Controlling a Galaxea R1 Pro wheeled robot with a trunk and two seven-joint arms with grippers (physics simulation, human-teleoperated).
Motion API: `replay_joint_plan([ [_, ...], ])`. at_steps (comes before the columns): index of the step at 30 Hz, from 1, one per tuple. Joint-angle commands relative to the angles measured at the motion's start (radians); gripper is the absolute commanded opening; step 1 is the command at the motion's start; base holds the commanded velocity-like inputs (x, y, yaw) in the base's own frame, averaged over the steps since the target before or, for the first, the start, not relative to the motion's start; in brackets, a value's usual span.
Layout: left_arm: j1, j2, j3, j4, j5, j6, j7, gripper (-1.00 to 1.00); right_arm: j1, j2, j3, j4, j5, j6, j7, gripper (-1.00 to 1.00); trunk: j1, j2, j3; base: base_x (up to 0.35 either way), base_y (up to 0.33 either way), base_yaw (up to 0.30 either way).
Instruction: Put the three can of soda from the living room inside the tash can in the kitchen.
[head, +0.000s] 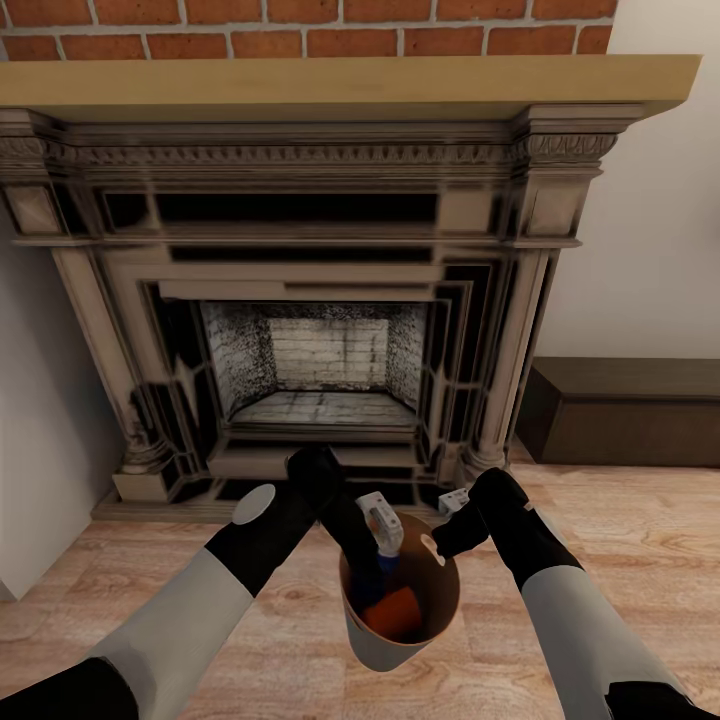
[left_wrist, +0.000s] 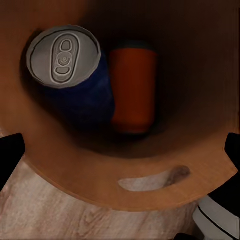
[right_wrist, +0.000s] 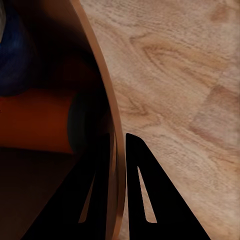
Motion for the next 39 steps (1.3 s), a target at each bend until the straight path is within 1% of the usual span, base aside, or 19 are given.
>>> replay_joint_plan([
  [1,0.0,0.001,0.001,-0.014,0.001,0.0,-0.001,1.0,0.0,0.0,-0.001,0.0,-0.02,0.012,0.006,-1.0,0.0,0.0,0.0,0.0,0.0,0.0],
  [6,0.025,0.006,0.008,-0.185,0.017,0.0,-0.038,1.0,0.0,0.0,-0.002,0.0,-0.02,0.012,0.006,-1.0,0.0,0.0,0.0,0.0,0.0,0.0],
  [9,0.051,0.019,0.009,-0.308,0.021,0.0,-0.141,1.0,0.0,0.0,-0.002,0.0,-0.02,0.012,0.006,-1.0,0.0,0.0,0.0,0.0,0.0,0.0],
  [12,0.057,0.037,0.014,-0.36,0.022,0.0,-0.194,1.0,0.0,-0.001,-0.002,0.0,-0.021,0.012,0.006,-1.0,0.0,0.0,0.0,0.0,0.0,0.0],
  [15,0.06,0.057,0.033,-0.39,0.023,0.0,-0.194,1.0,0.0,-0.002,-0.003,0.0,-0.021,0.012,0.006,-1.0,0.0,0.0,0.0,0.0,0.0,0.0],
  [18,0.065,0.107,0.095,-0.427,0.046,0.0,-0.194,1.0,0.0,-0.003,-0.004,0.0,-0.021,0.012,0.006,-1.0,0.0,0.0,0.0,0.0,0.0,0.0],
  [21,0.067,0.174,0.182,-0.453,0.107,0.0,-0.194,1.0,0.0,-0.007,-0.004,0.0,-0.021,0.012,0.006,-1.0,0.0,0.0,0.0,0.0,0.0,0.0],
  [25,0.068,0.305,0.34,-0.472,0.255,-0.04,-0.194,1.0,0.0,-0.009,-0.004,0.0,-0.021,0.012,0.006,-1.0,0.0,0.0,0.0,0.0,0.0,0.0],
  [26,0.068,0.322,0.364,-0.472,0.279,-0.049,-0.194,1.0,0.0,-0.009,-0.004,0.0,-0.021,0.012,0.006,-1.0,0.0,0.0,0.0,0.0,0.0,0.0],
  [27,0.072,0.352,0.419,-0.472,0.331,-0.068,-0.194,1.0,0.0,-0.01,-0.005,0.0,-0.021,0.012,0.006,-1.0,0.0,0.0,0.0,0.0,0.0,0.0],
  [28,0.077,0.364,0.449,-0.471,0.355,-0.077,-0.194,1.0,0.0,-0.011,-0.005,0.0,-0.021,0.012,0.006,-1.0,0.0,0.0,0.0,0.0,0.0,0.0],
  [29,0.093,0.381,0.515,-0.464,0.396,-0.095,-0.194,1.0,0.0,-0.013,-0.006,-0.002,-0.023,0.012,0.008,-1.0,0.0,0.0,0.0,0.0,0.0,0.0],
  [31,0.114,0.388,0.593,-0.442,0.422,-0.117,-0.194,1.0,0.0,-0.015,-0.01,-0.004,-0.024,0.012,0.011,-1.0,0.0,0.0,0.0,0.0,0.0,0.0],
  [32,0.139,0.393,0.73,-0.338,0.447,-0.187,-0.171,1.0,0.0,-0.028,-0.016,-0.009,-0.029,0.012,0.017,-1.0,0.0,0.0,0.0,0.0,0.0,0.0],
  [33,0.144,0.394,0.77,-0.296,0.453,-0.215,-0.152,1.0,0.0,-0.035,-0.017,-0.011,-0.031,0.012,0.019,-1.0,0.0,0.0,0.0,0.0,0.0,0.0],
  [34,0.152,0.395,0.839,-0.198,0.462,-0.279,-0.109,1.0,0.002,-0.048,-0.019,-0.016,-0.035,0.012,0.024,-1.0,0.0,0.0,0.0,0.0,0.0,0.0],
  [36,0.159,0.396,0.914,-0.056,0.47,-0.372,-0.026,1.0,0.004,-0.062,-0.021,-0.032,-0.038,0.012,0.044,-1.0,0.0,0.0,0.0,0.0,0.0,0.0],
  [37,0.164,0.395,0.968,0.103,0.476,-0.501,0.124,1.0,0.007,-0.075,-0.021,-0.074,-0.039,0.012,0.062,-1.0,0.0,0.0,0.0,0.0,0.0,0.0],
  [39,0.166,0.393,0.986,0.227,0.478,-0.617,0.228,1.0,0.011,-0.08,-0.02,-0.116,-0.039,0.012,0.069,-1.0,0.0,0.0,0.0,0.0,0.0,0.0],
])
